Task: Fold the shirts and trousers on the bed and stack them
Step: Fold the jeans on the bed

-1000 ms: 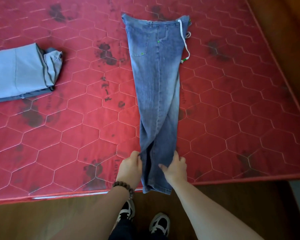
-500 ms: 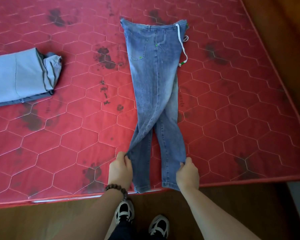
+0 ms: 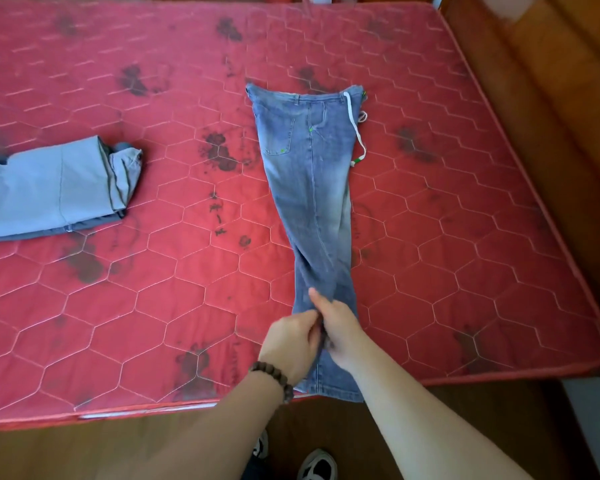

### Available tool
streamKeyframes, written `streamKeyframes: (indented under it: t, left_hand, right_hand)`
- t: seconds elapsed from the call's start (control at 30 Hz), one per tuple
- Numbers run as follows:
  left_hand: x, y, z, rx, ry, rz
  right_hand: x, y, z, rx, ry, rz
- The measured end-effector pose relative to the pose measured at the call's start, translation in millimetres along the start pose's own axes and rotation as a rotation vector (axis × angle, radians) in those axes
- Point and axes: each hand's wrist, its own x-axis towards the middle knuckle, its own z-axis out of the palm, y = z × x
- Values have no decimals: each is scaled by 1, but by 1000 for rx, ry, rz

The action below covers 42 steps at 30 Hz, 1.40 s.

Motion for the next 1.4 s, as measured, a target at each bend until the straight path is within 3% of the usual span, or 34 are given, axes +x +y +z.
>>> streamKeyframes:
  t: [0.1,0.27,0.47,0.53,0.67,0.77,0.83,1.03,1.1,1.17,1.23,1.4]
  left_hand:
    - [0,10,5,-93,-24,55]
    - [5,7,7,-46,-65,-30]
    - [20,-12,32,87,-165,-115]
    - [28,-22,42,145,-193,-138]
    - [49,-47,64,215,-257,-168]
    - [64,-67,77,260,-296,-191]
    - [72,-77,82,286,-324,-201]
    - [74,-78,96,-53,-366,-224]
    - [71,-71,101,-133,-331,-186]
    - [70,-65,106,-216,-315,-168]
    - [70,-64,110,-269,-296,-175]
    - [76,-58,113,-367,-120,-339]
  right_hand:
    - [5,-13,-16,-213,249,-226]
    - [-2,-102,-80,-781,443,-589]
    - [4,-219,-167,-1399,777,-813]
    - [22,-231,-188,-1550,850,-813]
    - [76,-199,-215,-1715,828,-614]
    - [114,-149,-220,-1717,698,-414]
    - [133,-115,-214,-1646,596,-393]
    - [127,-10,-133,-1458,327,-756]
    - [120,16,-106,-1375,167,-750]
    - [118,35,-91,-1280,69,-625]
    - [117,48,-88,-1167,79,-510]
    - [115,53,-93,-1145,362,-581]
